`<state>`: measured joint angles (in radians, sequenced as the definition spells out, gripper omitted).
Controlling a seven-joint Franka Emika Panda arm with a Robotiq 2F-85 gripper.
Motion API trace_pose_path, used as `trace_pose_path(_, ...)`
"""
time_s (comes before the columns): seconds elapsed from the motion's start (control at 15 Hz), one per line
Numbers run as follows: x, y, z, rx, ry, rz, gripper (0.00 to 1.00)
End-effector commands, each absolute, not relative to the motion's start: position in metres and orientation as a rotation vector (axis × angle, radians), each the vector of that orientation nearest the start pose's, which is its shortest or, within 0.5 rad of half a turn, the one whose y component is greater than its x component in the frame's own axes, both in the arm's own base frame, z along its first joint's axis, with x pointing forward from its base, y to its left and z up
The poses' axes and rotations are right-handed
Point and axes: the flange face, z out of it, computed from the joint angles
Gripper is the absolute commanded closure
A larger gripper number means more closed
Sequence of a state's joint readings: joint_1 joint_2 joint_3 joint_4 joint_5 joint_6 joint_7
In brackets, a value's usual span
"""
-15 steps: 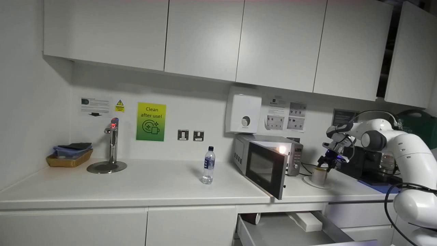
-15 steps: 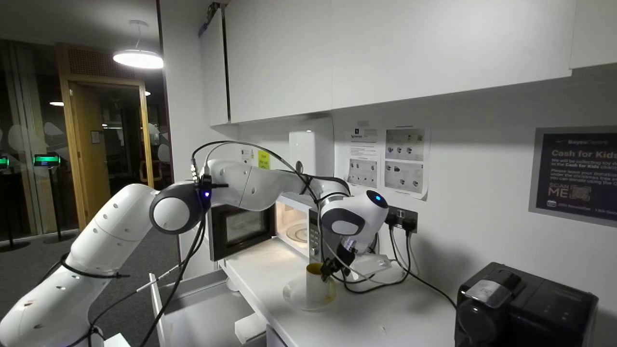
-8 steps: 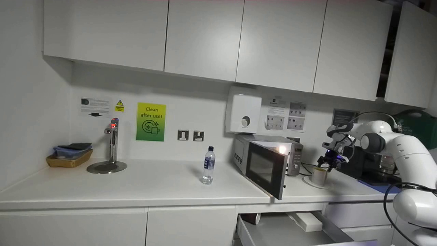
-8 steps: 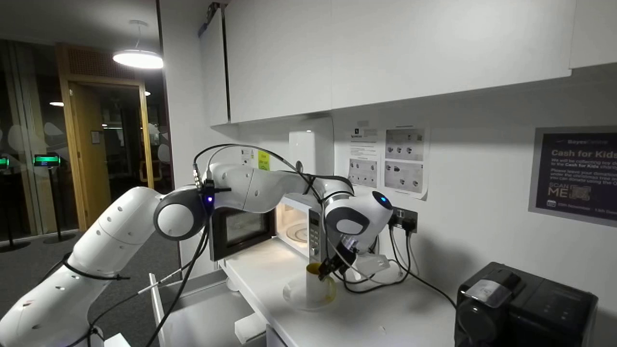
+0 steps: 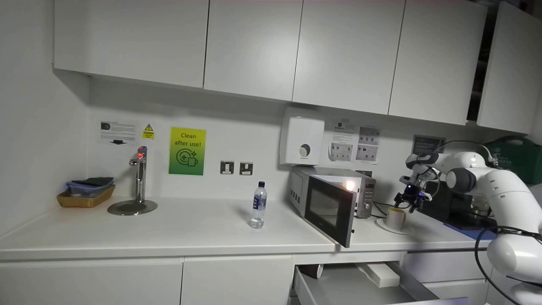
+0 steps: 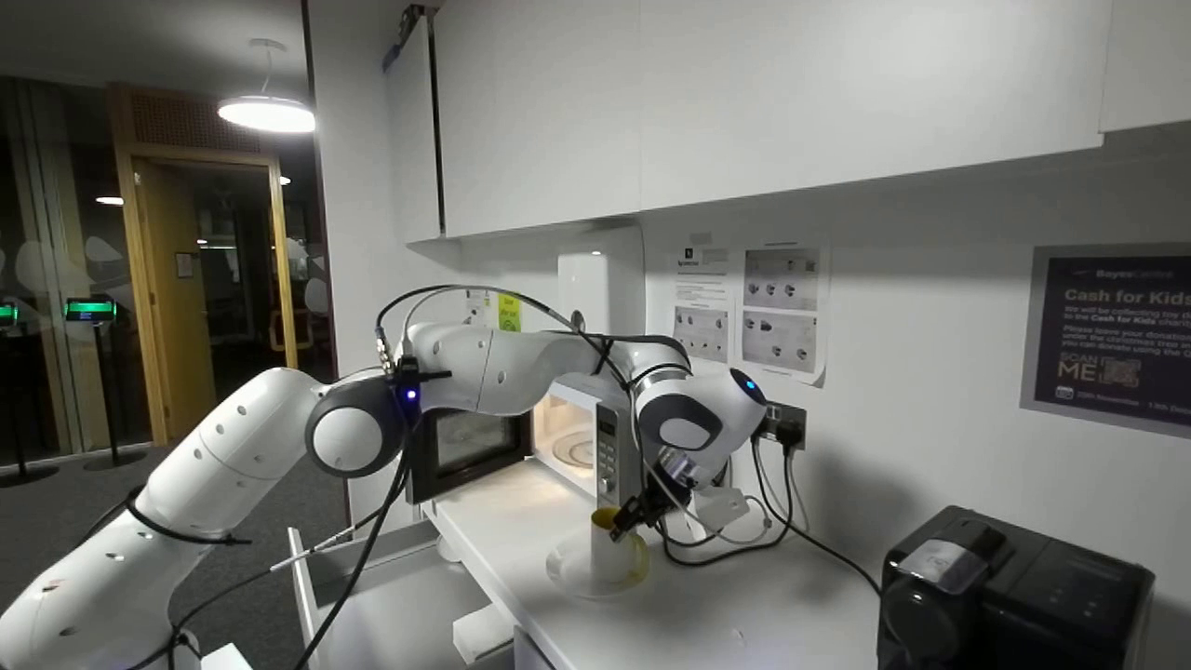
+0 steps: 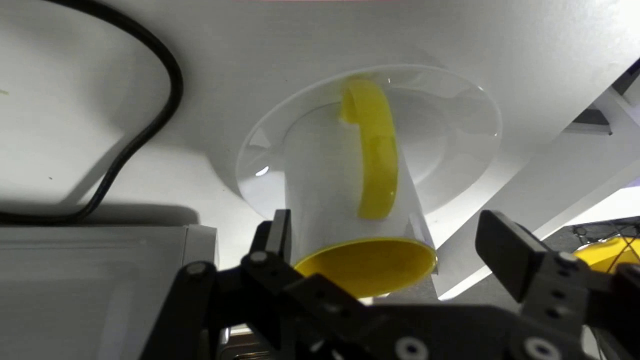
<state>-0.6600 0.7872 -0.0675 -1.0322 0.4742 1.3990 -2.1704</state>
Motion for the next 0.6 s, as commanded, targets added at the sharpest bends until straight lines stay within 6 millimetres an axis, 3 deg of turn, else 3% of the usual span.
trace_pose_path(0.0,0.580,-0.429,0.362,-1.915,-1.804,-0.514,0.00)
trace_pose_path(0.47,0.583,-0.433,0.352,-1.869,-1.878,-0.519,0.00)
trace_pose_path(0.53,0.583,-0.434,0.351,-1.866,-1.883,-0.517,0.05)
